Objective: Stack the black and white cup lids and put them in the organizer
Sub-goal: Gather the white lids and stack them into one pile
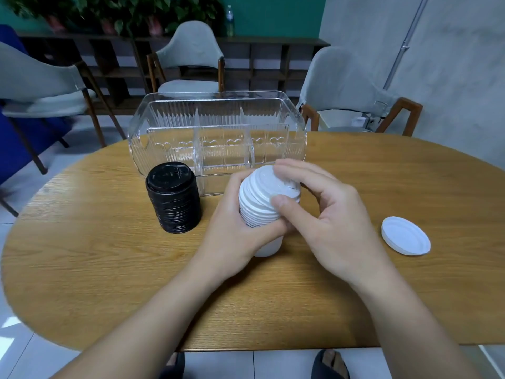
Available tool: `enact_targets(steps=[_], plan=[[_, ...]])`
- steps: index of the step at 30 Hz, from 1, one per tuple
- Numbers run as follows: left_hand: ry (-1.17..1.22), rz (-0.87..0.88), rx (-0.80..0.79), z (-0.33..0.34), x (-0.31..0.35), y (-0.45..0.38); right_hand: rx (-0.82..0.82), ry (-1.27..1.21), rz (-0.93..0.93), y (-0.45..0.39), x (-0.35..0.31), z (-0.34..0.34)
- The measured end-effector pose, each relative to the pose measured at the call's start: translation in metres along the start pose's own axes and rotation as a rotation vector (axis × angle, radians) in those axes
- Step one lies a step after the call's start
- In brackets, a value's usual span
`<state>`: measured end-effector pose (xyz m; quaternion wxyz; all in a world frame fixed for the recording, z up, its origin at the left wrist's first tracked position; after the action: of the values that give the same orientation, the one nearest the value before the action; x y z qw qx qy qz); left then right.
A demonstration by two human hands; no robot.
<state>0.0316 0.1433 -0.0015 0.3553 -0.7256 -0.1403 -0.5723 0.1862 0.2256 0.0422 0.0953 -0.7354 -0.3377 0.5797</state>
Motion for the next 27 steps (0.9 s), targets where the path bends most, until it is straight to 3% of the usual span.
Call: enact_targets(steps=[9,15,27], plan=[[0.12,-0.051,-0.199,0.004,0.0,-0.001,-0.198,-0.045,-0.071,0.004,-0.009,-0.004],[0.163,-0.046,-0.17,0.006,-0.004,0.001,-0.15,-0.08,-0.078,0.006,-0.003,-0.008],[0.213,-0.107,-0.225,0.007,-0.004,0.0,-0.124,-0.397,0.04,0.007,0.019,-0.004]])
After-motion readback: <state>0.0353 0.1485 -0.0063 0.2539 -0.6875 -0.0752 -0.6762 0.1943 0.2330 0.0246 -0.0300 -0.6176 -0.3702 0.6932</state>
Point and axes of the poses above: each hand's wrist, its own y-axis away from the middle knuckle, its own z-axis out of the palm, x = y × z, the point moved 4 cm from there along -y, towards the middle knuckle, and after that the axes turned 13 degrees about x, right-handed, at the moved point
